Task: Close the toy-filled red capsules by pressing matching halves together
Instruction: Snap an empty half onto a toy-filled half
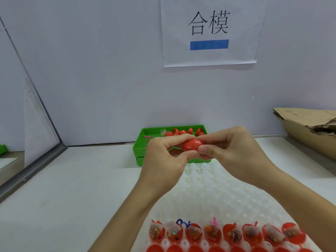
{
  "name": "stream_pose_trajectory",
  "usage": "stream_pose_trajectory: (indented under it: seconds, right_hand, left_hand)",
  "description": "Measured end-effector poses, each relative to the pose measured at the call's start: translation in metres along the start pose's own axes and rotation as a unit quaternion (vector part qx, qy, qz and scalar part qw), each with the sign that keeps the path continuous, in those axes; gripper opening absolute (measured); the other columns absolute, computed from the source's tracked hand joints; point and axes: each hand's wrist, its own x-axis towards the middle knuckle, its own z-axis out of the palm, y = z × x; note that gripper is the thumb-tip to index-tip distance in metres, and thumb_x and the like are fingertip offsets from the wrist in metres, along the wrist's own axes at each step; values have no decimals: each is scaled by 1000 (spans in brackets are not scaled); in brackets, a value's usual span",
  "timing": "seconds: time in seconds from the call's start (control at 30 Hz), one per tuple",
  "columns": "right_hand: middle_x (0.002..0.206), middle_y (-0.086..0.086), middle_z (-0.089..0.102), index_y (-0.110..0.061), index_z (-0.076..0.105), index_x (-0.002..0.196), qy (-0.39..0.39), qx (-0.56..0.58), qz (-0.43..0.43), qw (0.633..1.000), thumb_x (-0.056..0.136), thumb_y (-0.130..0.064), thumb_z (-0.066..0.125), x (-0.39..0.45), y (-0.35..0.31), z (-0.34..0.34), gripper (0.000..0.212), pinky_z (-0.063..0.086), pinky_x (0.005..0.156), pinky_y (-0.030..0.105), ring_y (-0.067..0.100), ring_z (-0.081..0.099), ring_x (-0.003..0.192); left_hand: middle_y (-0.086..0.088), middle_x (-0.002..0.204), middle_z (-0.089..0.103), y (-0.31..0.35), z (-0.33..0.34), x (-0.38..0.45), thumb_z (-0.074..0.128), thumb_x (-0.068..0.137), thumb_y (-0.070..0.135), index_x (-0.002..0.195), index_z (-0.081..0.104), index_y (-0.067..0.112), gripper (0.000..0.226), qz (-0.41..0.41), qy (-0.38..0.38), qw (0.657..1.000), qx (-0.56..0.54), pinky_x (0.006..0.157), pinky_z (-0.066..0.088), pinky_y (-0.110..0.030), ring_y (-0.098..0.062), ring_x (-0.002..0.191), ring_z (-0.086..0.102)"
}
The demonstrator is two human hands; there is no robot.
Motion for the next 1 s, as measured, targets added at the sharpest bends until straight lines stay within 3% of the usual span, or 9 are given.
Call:
stream_pose_trajectory:
  seconds: [0.1, 0.27, 0.43, 0.6, 0.73, 0.9, 1.0]
  right_hand:
    - [88, -9, 79, -24, 76, 100, -28, 26, 28, 999, 92, -3, 66, 1, 1, -4, 25, 55, 72, 12, 7, 75, 82]
    - [98, -1, 79, -17, 70, 121, -43, 44, 68, 996, 100, -9, 56, 3, 7, -4, 26, 60, 86, 29, 16, 76, 93]
    - [90, 9, 78, -15, 72, 108, -23, 106, 85, 990, 94, -14, 62, 3, 10, -2, 17, 61, 78, 26, 22, 76, 89]
    - [91, 13, 77, -14, 73, 108, -31, 152, 80, 985, 74, -36, 69, 3, 9, -4, 41, 60, 78, 28, 27, 76, 89]
    - [91, 13, 77, -18, 77, 100, -15, 159, 71, 985, 73, -37, 69, 2, 9, -4, 34, 59, 75, 24, 25, 75, 87]
    - [84, 14, 77, -16, 79, 90, 7, 157, 78, 985, 69, -38, 70, 1, 6, -3, 32, 58, 70, 22, 22, 75, 79]
    - [83, 13, 77, -11, 76, 90, 2, 119, 74, 990, 82, -25, 69, -1, 4, -2, 18, 61, 70, 27, 24, 75, 78]
  left_hand:
    - [10, 100, 76, 1, -2, 1, 82, 77, 12, 110, 75, 24, 36, -22, -14, 999, -22, 85, 58, -25, -6, 96, 71]
    - [12, 99, 75, 4, -7, 2, 82, 78, 13, 111, 75, 24, 36, -28, -5, 1000, -9, 85, 58, -25, -4, 94, 71]
    - [14, 99, 74, 6, -8, 3, 78, 82, 23, 112, 73, 26, 31, -24, -8, 1000, 5, 87, 58, -29, -2, 95, 69]
    - [5, 94, 72, 9, -5, 2, 69, 88, 33, 102, 62, 30, 16, -24, -40, 999, 9, 81, 59, -41, -10, 94, 68]
    - [9, 95, 72, 9, -6, 2, 71, 80, 42, 103, 64, 31, 26, -14, -46, 999, 6, 81, 60, -40, -9, 95, 68]
    - [18, 95, 71, 8, -4, 1, 79, 82, 21, 96, 65, 33, 22, 6, -17, 1000, 26, 81, 60, -36, -4, 91, 69]
    - [13, 89, 74, 8, -2, 1, 80, 79, 8, 86, 65, 34, 31, 5, -10, 1000, 19, 79, 60, -29, -5, 84, 71]
